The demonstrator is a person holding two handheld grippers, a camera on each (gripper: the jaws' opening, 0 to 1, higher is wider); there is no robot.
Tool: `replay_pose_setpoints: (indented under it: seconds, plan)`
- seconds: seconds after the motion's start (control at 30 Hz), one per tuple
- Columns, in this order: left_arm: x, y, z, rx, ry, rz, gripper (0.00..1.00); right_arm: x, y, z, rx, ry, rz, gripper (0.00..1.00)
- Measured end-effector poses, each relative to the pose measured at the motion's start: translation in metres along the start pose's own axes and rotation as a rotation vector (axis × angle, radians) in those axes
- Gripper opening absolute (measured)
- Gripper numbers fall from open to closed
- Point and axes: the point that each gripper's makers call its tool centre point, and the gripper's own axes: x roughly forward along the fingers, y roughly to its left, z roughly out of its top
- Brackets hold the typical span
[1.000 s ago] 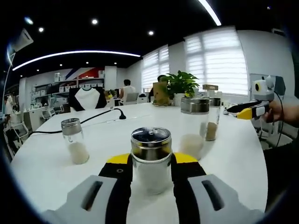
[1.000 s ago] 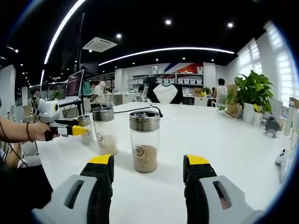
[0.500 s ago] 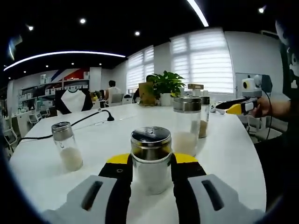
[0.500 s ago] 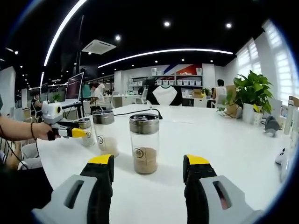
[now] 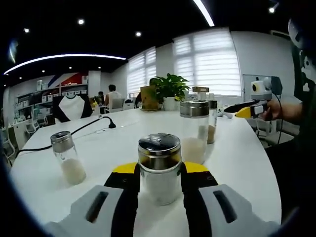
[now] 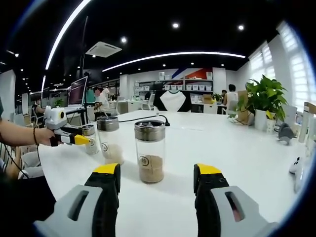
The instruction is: Rotate the seasoning bottle until the label or dispensing opening points toward the visible target arrow and the bottle remains upright within the marked orientation range
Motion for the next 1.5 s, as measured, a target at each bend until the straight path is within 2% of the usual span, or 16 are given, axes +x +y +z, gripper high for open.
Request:
replay_pose_setpoints:
  seconds: [0.1, 0.2, 0.27, 0.33, 0.4, 0.43, 0.5, 0.6, 0.7, 0.73, 0.87, 0.97, 1.07, 1.13, 1.3, 1.5]
  plan:
    - [-0.001, 0.000, 0.000, -0.012, 0.002, 0.005, 0.35, 0.000, 0.000, -0.001, -0.003, 0.004, 0.002, 0.60]
    - [-0.007, 0.004, 0.005, -0.088, -0.024, 0.038, 0.42, 0.000, 0.000, 0.001, 0.008, -0.007, 0.008, 0.60]
    - [-0.008, 0.002, 0.007, -0.075, -0.024, 0.050, 0.50, 0.001, 0.000, 0.000, 0.004, -0.005, 0.008, 0.60]
    - [-0.010, -0.003, 0.010, -0.068, -0.025, 0.054, 0.51, 0.002, 0.001, 0.000, 0.003, -0.005, 0.012, 0.60]
    - [-0.013, 0.000, 0.011, -0.076, -0.026, 0.106, 0.54, 0.003, 0.001, -0.001, 0.003, -0.002, 0.014, 0.60]
    - [-0.014, 0.001, 0.013, -0.110, -0.034, 0.138, 0.57, 0.003, 0.001, -0.001, 0.003, -0.003, 0.014, 0.60]
    - [-0.016, -0.001, 0.015, -0.229, -0.052, 0.140, 0.55, 0.004, 0.002, 0.000, 0.007, -0.003, 0.014, 0.60]
    - [-0.018, 0.000, 0.017, -0.136, -0.033, 0.189, 0.55, 0.004, 0.002, 0.000, 0.008, -0.002, 0.013, 0.60]
    - [-0.016, -0.007, 0.014, -0.140, -0.001, 0.222, 0.54, 0.004, 0.003, -0.001, 0.007, 0.002, 0.011, 0.60]
    - [-0.018, -0.005, 0.011, -0.132, 0.019, 0.257, 0.54, 0.004, 0.003, -0.002, 0.006, 0.003, 0.012, 0.60]
    - [-0.017, -0.007, 0.012, -0.129, -0.005, 0.320, 0.46, 0.004, 0.004, -0.003, 0.011, 0.003, 0.015, 0.60]
    - [-0.017, -0.002, 0.010, -0.111, 0.007, 0.415, 0.51, 0.003, 0.003, -0.002, 0.008, 0.003, 0.009, 0.60]
    - [-0.014, -0.004, 0.014, -0.079, 0.012, 0.445, 0.51, 0.003, 0.004, 0.000, 0.007, 0.000, 0.013, 0.60]
    - [-0.016, -0.001, 0.014, -0.075, 0.023, 0.498, 0.50, 0.003, 0.002, 0.000, 0.005, -0.002, 0.008, 0.60]
    - [-0.013, 0.004, 0.014, -0.153, -0.003, 0.544, 0.51, 0.002, 0.002, -0.001, 0.017, -0.004, 0.006, 0.60]
    - [-0.014, 0.011, 0.007, -0.178, 0.008, 0.617, 0.50, 0.001, 0.001, -0.002, 0.023, -0.002, 0.003, 0.60]
